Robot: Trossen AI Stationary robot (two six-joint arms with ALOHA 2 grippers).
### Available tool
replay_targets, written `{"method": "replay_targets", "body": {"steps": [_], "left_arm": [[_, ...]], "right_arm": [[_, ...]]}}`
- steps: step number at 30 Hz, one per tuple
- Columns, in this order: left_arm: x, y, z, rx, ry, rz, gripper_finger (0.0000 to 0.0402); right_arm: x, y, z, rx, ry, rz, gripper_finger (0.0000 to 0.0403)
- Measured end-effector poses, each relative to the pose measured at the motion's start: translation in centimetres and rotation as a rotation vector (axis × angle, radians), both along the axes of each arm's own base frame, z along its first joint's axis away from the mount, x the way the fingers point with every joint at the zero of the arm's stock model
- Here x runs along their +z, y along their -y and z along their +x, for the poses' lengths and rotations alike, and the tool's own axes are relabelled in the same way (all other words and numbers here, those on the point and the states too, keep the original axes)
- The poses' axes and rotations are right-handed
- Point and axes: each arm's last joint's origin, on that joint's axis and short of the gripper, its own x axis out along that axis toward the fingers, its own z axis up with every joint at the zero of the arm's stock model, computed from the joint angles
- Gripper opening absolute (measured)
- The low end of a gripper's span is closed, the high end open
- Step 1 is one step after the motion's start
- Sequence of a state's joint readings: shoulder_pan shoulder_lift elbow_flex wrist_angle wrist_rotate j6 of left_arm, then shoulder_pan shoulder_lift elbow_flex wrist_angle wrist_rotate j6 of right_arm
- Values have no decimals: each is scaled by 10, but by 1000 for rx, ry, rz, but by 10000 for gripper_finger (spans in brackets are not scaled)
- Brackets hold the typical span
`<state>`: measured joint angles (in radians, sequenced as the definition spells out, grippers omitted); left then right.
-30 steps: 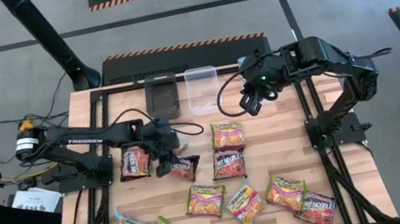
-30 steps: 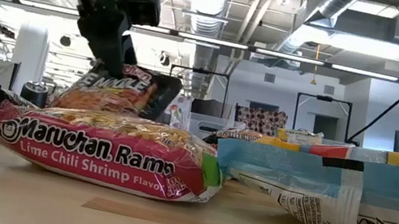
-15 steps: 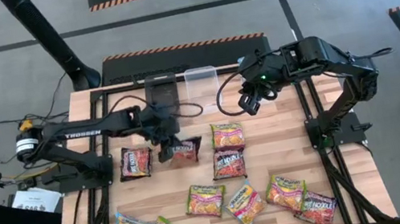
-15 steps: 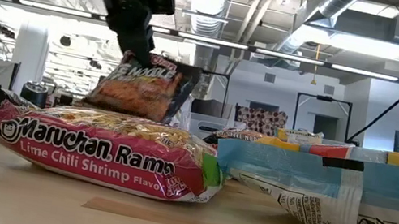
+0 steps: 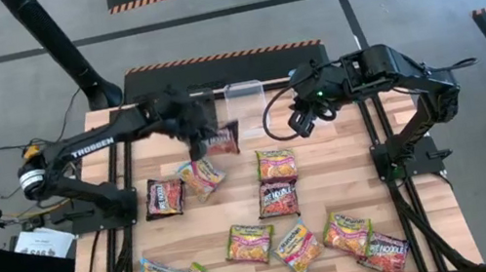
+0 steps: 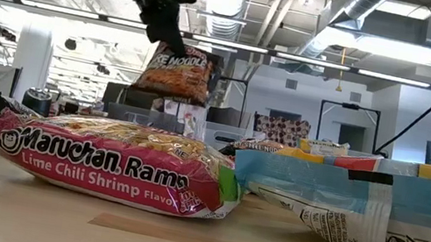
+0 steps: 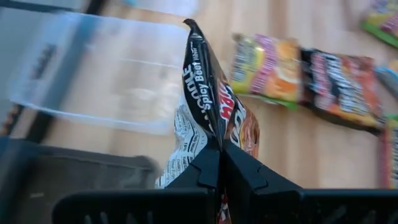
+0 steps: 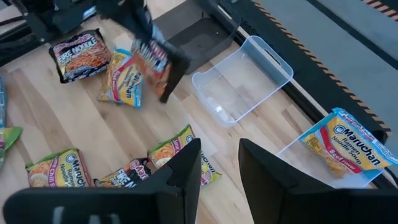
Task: Sort Maruchan noodles
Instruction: Put the black noodle pack into the black bin
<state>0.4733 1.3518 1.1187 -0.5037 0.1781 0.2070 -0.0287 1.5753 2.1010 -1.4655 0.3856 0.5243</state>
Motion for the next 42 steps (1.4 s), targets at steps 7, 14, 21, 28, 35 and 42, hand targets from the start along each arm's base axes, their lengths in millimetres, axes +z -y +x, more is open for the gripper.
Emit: {"method": "replay_targets", "body": {"steps": [7, 14, 21, 28, 35, 42], "left_arm": [[18, -37, -18, 98, 25, 90, 0], [24, -68, -37, 210, 43, 171, 0], [15, -96, -40, 272, 55, 201, 0], [-3, -121, -38, 333, 29, 220, 0], [-8, -135, -49, 379, -16, 253, 0], [-8, -142, -57, 385, 5, 234, 0]], "right_arm": [[0, 3, 0, -16, 2, -11, 132], [1, 16, -1, -25, -10, -43, 132], [3, 39, -1, -47, -10, -93, 132], [4, 60, -7, -97, -26, -117, 132], [4, 72, -11, -125, -42, -128, 132], [4, 81, -14, -141, -55, -138, 132]]}}
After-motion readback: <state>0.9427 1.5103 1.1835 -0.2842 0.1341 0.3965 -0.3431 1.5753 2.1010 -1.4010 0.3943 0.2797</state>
